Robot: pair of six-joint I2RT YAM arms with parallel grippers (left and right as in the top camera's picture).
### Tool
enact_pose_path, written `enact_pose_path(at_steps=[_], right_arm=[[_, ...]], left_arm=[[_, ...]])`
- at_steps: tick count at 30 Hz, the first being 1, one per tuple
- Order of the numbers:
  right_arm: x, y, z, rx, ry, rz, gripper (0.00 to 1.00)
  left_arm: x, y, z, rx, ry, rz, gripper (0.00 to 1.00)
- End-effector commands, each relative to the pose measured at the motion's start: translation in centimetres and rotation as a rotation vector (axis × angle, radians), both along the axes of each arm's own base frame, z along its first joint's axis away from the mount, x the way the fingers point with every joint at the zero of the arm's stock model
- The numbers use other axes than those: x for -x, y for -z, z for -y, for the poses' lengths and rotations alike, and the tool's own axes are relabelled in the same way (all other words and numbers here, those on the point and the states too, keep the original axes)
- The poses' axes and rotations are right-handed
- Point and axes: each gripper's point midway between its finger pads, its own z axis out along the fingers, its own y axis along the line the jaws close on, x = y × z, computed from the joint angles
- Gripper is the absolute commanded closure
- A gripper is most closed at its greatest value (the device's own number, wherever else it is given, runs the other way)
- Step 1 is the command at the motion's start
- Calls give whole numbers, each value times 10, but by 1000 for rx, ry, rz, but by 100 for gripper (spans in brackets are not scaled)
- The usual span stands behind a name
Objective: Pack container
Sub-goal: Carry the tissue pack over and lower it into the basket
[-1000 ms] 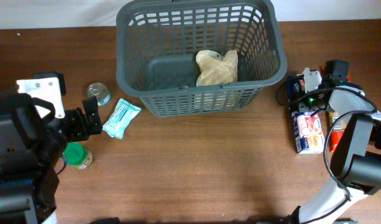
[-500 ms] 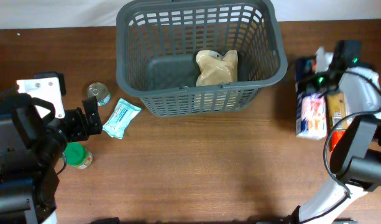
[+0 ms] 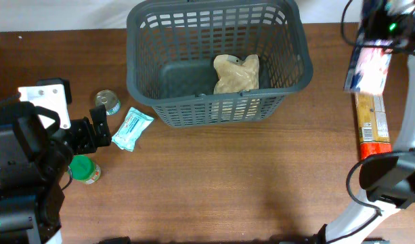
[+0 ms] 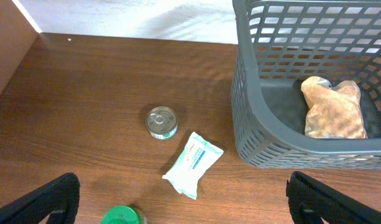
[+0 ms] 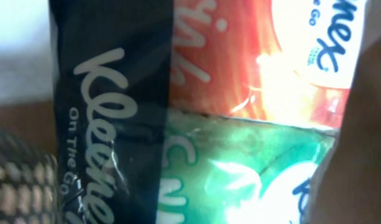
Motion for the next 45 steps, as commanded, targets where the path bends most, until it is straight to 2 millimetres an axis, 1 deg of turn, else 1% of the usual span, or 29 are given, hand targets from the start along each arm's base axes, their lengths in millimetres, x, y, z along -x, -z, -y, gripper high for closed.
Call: enact_pose_path(at_steps=[1,3,5,6,7,8,10,12,14,16,17,20,22,23,26,28,30,34,36,40,43,44,45], right_arm=[[-2,-74,-15,22,-19,182,52],[-3,-102,-32,57,-92,255,53],[-3,-127,-64,100,-222,327,53],[-2,-134,-77,121,-275,348,53],[-2,-141,-96,152,-339,372,54],[-1,-145,-110,177,-381,386,55],[-1,-147,-145,239,-486,403,55],[2,-146,-185,296,-602,418,56],[8,-143,-231,356,-732,436,56],[16,-142,-266,416,-827,454,56],[21,-139,-288,471,-886,463,56],[31,-133,-327,572,-973,476,55],[35,-123,-346,620,-1023,457,55],[39,-116,-354,635,-1049,443,54],[45,-80,-372,665,-1155,353,54],[48,-56,-380,667,-1224,289,54],[49,-36,-383,653,-1277,241,55],[54,-7,-391,623,-1371,182,55],[56,2,-396,602,-1408,169,55],[56,22,-397,595,-1443,120,55],[58,32,-398,576,-1459,90,55],[58,33,-398,570,-1464,87,54],[59,34,-399,566,-1466,85,49]], left_arm=[[0,-5,0,-12,16,12,1],[0,-5,0,-12,16,12,1],[0,-5,0,-12,16,12,1],[0,-5,0,-12,16,12,1],[0,-5,0,-12,16,12,1],[0,-5,0,-12,16,12,1],[0,-5,0,-12,16,12,1],[0,-5,0,-12,16,12,1],[0,-5,0,-12,16,12,1],[0,-5,0,-12,16,12,1],[0,-5,0,-12,16,12,1],[0,-5,0,-12,16,12,1],[0,-5,0,-12,16,12,1],[0,-5,0,-12,16,12,1],[0,-5,0,-12,16,12,1],[0,-5,0,-12,16,12,1],[0,-5,0,-12,16,12,1],[0,-5,0,-12,16,12,1],[0,-5,0,-12,16,12,1],[0,-5,0,-12,16,12,1],[0,-5,0,-12,16,12,1],[0,-5,0,-12,16,12,1],[0,-5,0,-12,16,12,1]])
